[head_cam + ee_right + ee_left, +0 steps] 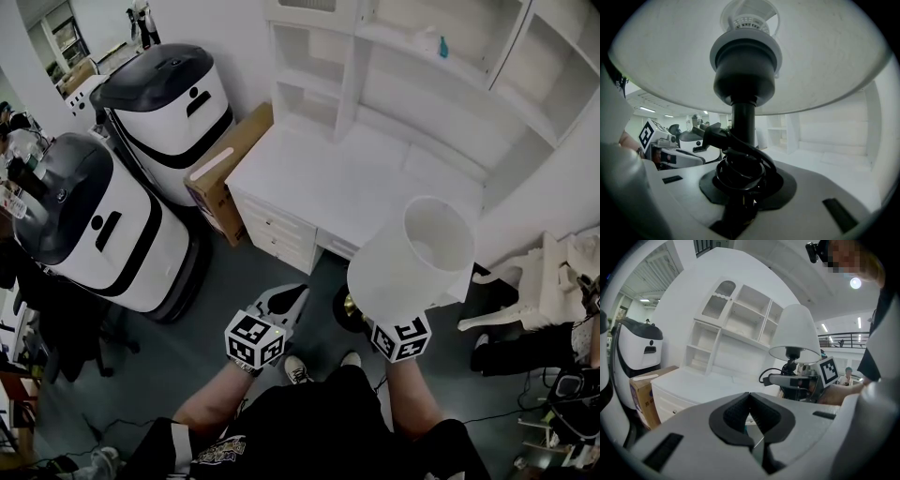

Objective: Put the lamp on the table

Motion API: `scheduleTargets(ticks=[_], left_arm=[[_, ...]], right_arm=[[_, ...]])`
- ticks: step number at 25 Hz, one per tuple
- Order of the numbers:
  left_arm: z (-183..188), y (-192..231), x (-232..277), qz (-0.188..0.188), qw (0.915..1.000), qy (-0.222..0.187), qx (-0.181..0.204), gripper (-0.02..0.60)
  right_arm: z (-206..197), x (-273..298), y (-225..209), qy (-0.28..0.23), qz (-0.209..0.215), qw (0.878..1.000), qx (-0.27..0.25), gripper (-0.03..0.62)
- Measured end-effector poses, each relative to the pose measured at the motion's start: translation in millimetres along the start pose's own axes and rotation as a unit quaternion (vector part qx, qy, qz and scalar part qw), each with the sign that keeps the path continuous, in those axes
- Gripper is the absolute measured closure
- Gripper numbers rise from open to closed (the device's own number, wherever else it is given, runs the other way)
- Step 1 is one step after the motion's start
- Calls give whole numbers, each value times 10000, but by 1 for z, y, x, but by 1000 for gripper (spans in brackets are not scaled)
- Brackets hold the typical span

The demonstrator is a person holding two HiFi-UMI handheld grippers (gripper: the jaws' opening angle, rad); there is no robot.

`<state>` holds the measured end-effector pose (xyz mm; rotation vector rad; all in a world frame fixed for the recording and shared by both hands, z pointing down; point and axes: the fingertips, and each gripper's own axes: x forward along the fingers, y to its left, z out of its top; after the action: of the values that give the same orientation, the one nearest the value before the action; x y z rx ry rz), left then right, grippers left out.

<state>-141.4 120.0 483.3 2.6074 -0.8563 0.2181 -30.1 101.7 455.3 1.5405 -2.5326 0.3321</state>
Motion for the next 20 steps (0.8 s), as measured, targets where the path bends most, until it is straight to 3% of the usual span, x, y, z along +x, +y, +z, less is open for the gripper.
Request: scheduleTargets(ticks=[7, 20], left_arm=[[3, 2, 10, -20, 10000, -26, 2, 575], [32, 33, 63, 393, 9991, -151, -84, 575]], right_arm=[[4, 8, -7, -4, 26, 10000, -47, 496], [21, 57, -62, 79, 445, 9988, -173, 497]])
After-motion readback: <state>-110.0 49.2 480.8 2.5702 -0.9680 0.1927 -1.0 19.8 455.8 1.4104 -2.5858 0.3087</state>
